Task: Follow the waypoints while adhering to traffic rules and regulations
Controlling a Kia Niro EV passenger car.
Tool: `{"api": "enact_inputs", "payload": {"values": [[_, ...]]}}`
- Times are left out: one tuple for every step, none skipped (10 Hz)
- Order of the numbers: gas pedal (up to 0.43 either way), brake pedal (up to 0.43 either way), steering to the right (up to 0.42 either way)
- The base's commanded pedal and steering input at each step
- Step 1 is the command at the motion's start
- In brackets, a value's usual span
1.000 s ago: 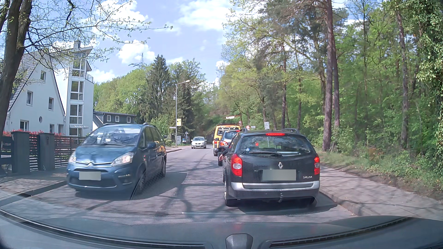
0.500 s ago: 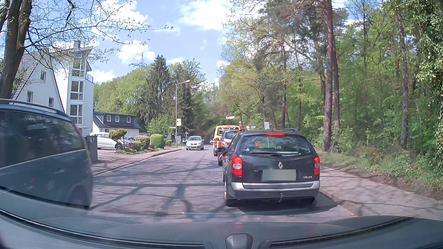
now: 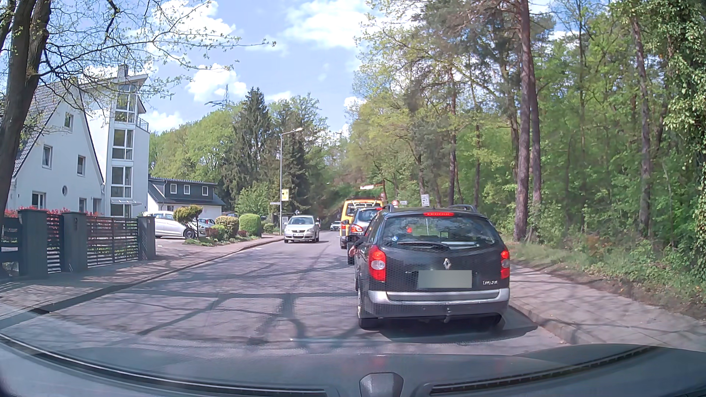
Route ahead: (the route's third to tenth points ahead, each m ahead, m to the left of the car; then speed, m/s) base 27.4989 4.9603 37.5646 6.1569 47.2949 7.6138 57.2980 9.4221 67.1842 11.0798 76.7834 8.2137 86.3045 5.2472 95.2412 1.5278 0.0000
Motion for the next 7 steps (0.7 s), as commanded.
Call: {"api": "enact_inputs", "payload": {"values": [[0.000, 0.165, 0.001], [0.000, 0.165, 0.001], [0.000, 0.165, 0.001], [0.000, 0.165, 0.002], [0.000, 0.165, 0.001], [0.000, 0.165, 0.001], [0.000, 0.165, 0.001]]}}
